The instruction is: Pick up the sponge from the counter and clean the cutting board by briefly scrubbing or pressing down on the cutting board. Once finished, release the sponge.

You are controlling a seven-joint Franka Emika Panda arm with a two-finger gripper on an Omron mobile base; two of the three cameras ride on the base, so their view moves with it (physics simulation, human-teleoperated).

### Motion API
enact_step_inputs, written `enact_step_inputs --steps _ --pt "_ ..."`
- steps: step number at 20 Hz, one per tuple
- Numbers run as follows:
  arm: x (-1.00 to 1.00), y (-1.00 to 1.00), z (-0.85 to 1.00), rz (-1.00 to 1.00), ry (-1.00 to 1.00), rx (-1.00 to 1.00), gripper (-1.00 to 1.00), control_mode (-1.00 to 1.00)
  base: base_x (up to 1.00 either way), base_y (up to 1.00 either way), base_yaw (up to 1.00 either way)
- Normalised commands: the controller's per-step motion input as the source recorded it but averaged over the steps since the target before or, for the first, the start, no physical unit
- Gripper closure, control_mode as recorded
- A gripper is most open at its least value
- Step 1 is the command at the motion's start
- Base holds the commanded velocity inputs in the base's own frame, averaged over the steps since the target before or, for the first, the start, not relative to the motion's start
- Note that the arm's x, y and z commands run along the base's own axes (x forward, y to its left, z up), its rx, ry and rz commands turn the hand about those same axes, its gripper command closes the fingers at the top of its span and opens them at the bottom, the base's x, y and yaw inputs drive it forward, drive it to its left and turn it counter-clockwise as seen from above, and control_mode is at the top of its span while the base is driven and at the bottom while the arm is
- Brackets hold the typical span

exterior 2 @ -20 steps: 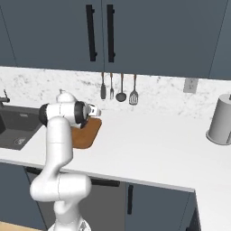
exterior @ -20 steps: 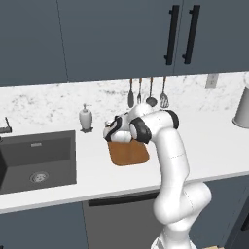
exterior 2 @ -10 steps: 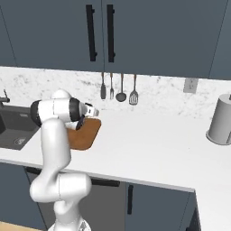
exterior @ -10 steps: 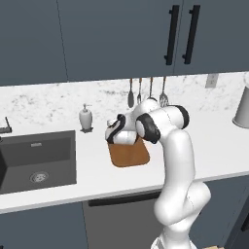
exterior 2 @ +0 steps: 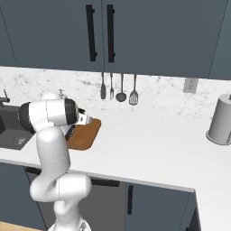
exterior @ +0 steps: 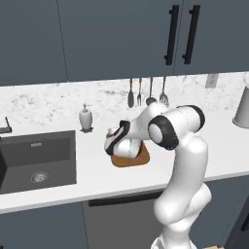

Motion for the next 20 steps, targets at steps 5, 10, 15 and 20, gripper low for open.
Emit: enact_step_inputs --steps 5,10,15,20 --pt "-0.99 0.00 0.38 0.00 0.02 0.00 1.00 -1.00 0.00 0.00 0.00" --pt "-0.90 -0.19 0.26 0.00 0.05 0.00 1.00 -1.00 0.00 0.00 0.00" --pt "-0.71 -0.72 0.08 0.06 0.00 0.00 1.00 -1.00 0.00 0.00 0.00" --pt "-0.35 -0.39 0.00 0.04 0.08 0.00 1.00 -1.00 0.00 0.00 0.00"
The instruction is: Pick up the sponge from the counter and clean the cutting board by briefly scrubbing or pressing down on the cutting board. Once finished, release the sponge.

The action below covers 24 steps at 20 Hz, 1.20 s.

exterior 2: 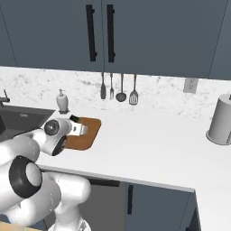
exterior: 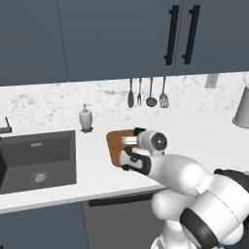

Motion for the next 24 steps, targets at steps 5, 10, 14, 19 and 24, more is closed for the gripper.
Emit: enact_step_inputs --steps 5,10,14,19,24 --pt "0.00 -0.41 0.00 0.03 0.27 0.00 1.00 -1.00 0.00 0.00 0.00" --pt "0.01 -0.19 -0.14 0.03 0.06 0.00 1.00 -1.00 0.00 0.00 0.00" --pt "-0.03 -0.16 -0.67 0.07 0.00 0.00 1.00 -1.00 0.00 0.00 0.00" --pt "-0.20 -0.23 -0.82 0.08 -0.03 0.00 1.00 -1.00 0.00 0.00 0.00" --pt "-0.35 -0.11 -0.26 0.03 -0.06 0.00 1.00 -1.00 0.00 0.00 0.00"
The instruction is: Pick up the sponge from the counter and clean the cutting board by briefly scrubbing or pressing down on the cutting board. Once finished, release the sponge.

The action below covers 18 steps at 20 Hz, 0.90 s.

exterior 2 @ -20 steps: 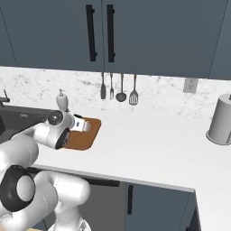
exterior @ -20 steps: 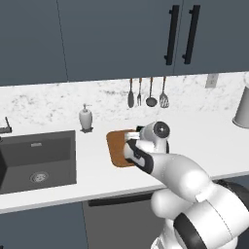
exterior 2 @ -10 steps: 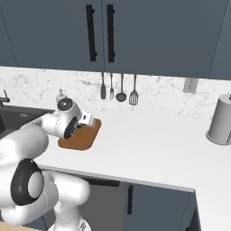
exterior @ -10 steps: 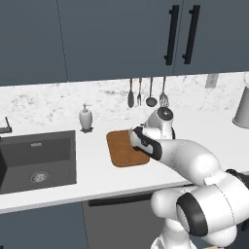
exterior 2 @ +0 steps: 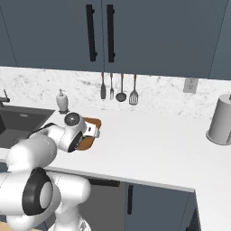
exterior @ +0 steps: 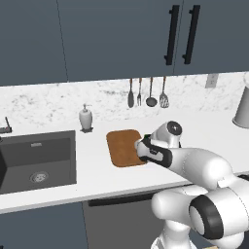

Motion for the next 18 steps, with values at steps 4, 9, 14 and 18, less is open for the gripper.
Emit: enact_step_inputs --steps 4,9,14,18 --pt "0.06 0.00 -0.17 0.00 -0.03 0.00 1.00 -1.00 0.00 0.00 0.00" --pt "0.04 -0.01 -0.47 0.00 -0.09 0.00 1.00 -1.00 0.00 0.00 0.00" --pt "0.03 0.00 -0.77 0.00 -0.14 0.00 1.00 -1.00 0.00 0.00 0.00" --pt "0.14 0.00 -0.70 0.00 -0.16 0.00 1.00 -1.00 0.00 0.00 0.00"
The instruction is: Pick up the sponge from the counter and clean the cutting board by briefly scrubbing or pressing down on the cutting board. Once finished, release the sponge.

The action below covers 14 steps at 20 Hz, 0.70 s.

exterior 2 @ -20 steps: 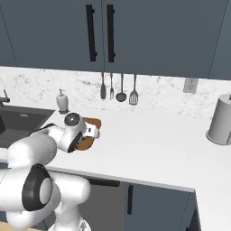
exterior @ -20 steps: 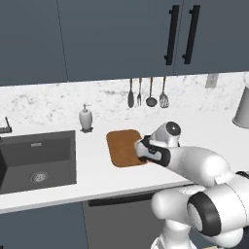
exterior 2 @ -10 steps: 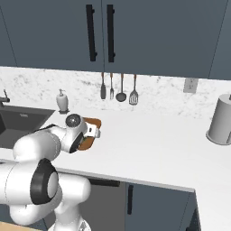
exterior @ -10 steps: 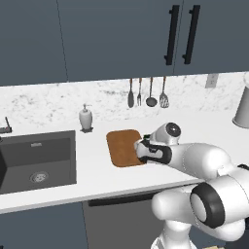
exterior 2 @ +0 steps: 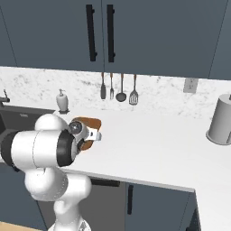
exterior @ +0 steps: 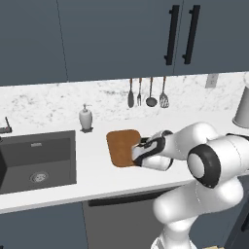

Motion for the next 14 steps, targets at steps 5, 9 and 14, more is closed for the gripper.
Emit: enact_step_inputs --steps 5,9,14 --pt "0.26 0.00 -0.64 0.00 -0.08 0.00 1.00 -1.00 0.00 0.00 0.00" --pt "0.28 0.00 -0.68 0.00 -0.05 0.00 1.00 -1.00 0.00 0.00 0.00" --pt "0.31 0.00 -0.54 0.00 -0.04 0.00 1.00 -1.00 0.00 0.00 0.00"
